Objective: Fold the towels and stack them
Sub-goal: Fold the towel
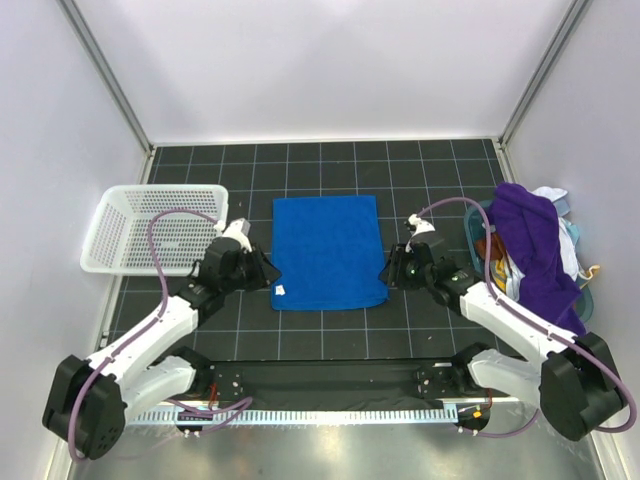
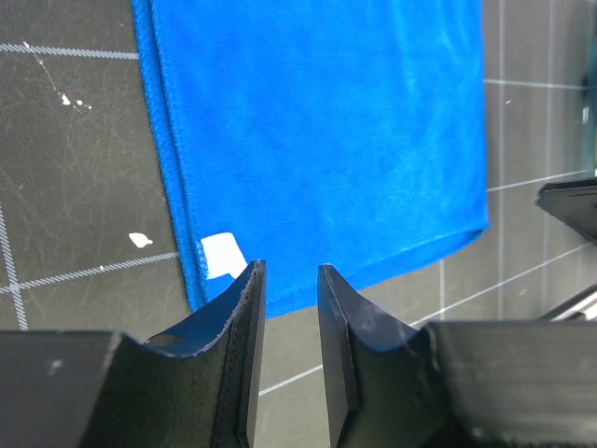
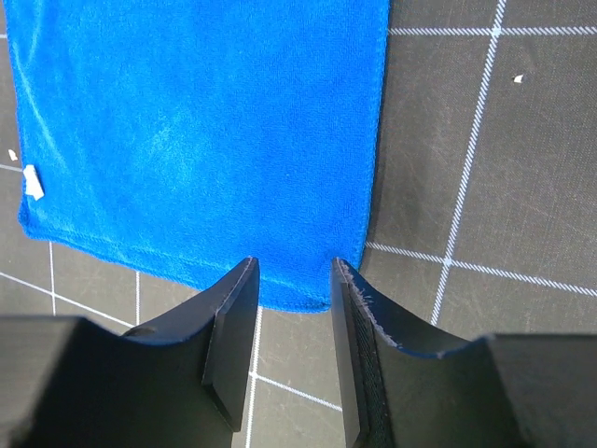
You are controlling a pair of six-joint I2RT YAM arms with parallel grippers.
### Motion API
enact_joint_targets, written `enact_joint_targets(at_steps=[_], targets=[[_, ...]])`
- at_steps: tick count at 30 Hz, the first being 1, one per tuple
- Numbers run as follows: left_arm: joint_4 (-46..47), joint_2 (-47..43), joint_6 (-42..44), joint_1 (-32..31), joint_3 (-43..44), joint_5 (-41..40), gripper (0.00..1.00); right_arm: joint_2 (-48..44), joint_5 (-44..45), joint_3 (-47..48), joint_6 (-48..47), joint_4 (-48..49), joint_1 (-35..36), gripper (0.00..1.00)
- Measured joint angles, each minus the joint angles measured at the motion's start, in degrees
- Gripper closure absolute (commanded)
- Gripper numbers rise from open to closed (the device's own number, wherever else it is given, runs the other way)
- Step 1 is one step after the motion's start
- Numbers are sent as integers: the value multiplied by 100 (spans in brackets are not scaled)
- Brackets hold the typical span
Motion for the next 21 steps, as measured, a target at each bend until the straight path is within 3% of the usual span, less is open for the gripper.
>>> enact_joint_targets(at_steps=[4,11,21], targets=[[-107,63,-81,-15,186,-20,69,138,103,114,85,-74,66,57],[-22,1043,-114,-28,247,-107,72,743,393,149,260,-50,321,58],[323,1847,-260,-103,-2,-168,69,1185,1067,37,586,-105,839,58]])
